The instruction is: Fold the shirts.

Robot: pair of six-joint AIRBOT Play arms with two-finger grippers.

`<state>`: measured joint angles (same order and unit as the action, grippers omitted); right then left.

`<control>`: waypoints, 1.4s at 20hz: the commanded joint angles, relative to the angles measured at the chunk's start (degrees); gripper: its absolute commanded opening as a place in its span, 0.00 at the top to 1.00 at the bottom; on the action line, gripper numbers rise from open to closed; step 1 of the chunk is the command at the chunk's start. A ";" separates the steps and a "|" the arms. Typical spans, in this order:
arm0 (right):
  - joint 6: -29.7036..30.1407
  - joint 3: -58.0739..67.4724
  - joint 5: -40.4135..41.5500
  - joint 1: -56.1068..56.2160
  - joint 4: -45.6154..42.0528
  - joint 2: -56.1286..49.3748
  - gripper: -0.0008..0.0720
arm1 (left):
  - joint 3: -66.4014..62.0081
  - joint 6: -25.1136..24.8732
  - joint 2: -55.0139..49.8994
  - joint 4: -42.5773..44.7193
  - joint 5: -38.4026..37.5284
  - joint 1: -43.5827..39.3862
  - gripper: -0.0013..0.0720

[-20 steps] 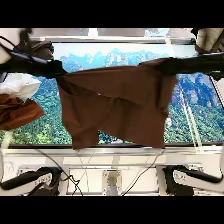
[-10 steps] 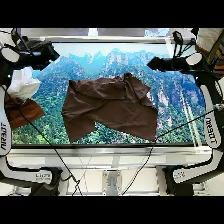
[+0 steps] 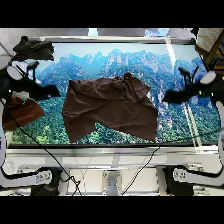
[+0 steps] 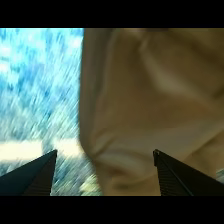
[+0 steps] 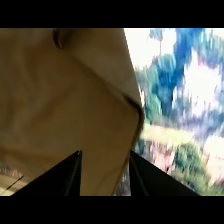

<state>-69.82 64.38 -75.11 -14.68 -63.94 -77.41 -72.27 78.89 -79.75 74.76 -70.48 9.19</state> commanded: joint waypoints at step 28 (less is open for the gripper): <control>-2.60 -48.19 -1.62 -21.44 15.37 37.57 0.51 | 6.86 -5.25 -13.35 -15.45 0.96 -0.02 0.96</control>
<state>-71.46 18.83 -78.78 -36.03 -51.94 -39.59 -65.36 73.67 -93.08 60.53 -68.07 9.15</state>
